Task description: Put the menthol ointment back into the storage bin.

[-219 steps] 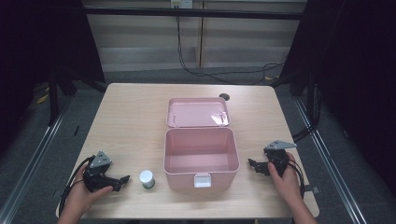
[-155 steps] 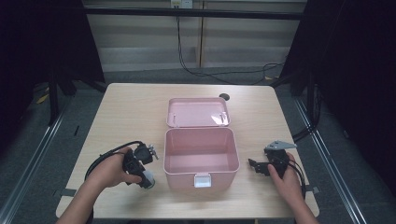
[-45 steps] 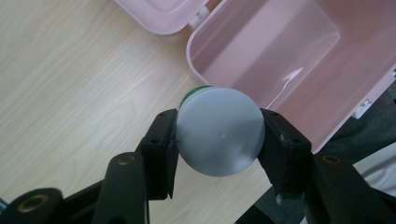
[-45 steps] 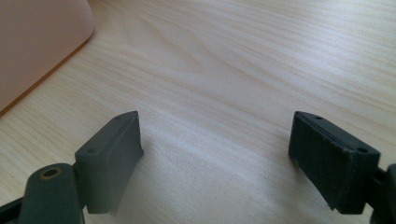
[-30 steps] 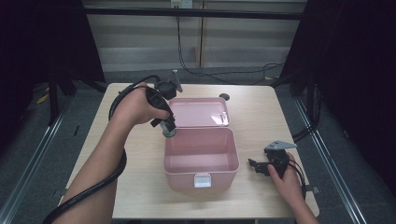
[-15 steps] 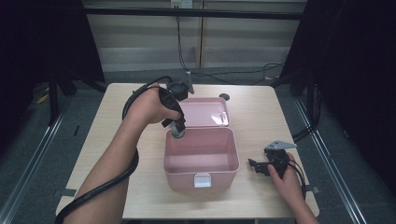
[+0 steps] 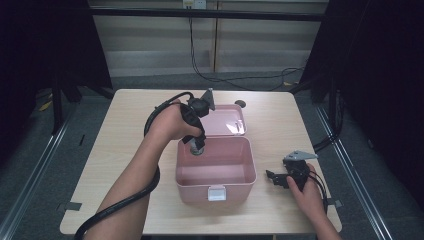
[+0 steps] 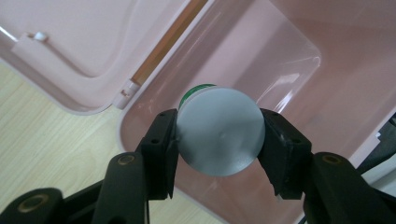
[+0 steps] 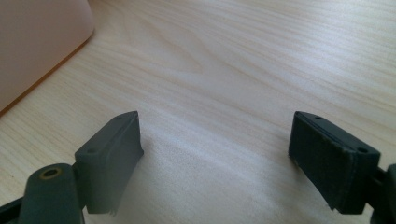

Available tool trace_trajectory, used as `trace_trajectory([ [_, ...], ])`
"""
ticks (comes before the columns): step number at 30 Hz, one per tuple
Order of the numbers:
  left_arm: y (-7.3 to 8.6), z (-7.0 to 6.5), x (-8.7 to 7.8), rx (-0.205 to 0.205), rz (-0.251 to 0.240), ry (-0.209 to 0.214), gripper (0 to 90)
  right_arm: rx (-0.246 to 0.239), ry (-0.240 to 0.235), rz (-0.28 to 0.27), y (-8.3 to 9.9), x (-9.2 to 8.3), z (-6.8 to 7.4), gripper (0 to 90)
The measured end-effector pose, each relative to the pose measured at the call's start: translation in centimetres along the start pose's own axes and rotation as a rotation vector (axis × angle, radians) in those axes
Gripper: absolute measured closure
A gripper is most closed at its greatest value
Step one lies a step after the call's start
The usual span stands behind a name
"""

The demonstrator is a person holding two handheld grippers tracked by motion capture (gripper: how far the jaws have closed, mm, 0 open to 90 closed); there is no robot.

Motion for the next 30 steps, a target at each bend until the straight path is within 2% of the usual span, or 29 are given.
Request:
trace_trajectory([
  [13, -0.3, -0.3, 2.6, -0.008, -0.004, 0.017, 50.4, 0.001, 0.000, 0.000, 0.0, 0.0, 0.0, 16.9],
  [23, -0.8, -0.4, 4.2, -0.032, -0.007, 0.006, 50.4, 0.000, 0.000, -0.002, 0.0, 0.0, 0.0, 16.9],
  [30, -0.8, -0.4, 5.7, -0.049, 0.014, -0.010, 50.4, -0.001, 0.000, -0.002, 0.0, 0.0, 0.0, 16.9],
])
Point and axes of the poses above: each handheld gripper's, and its own axes: x roughly forward along the jaws, y roughly out of its underside, z roughly to its left, the point moved 10 cm from there along x, roughly forward along the jaws, and after that the axes turned 6 degrees about x, right-handed, at the moved point
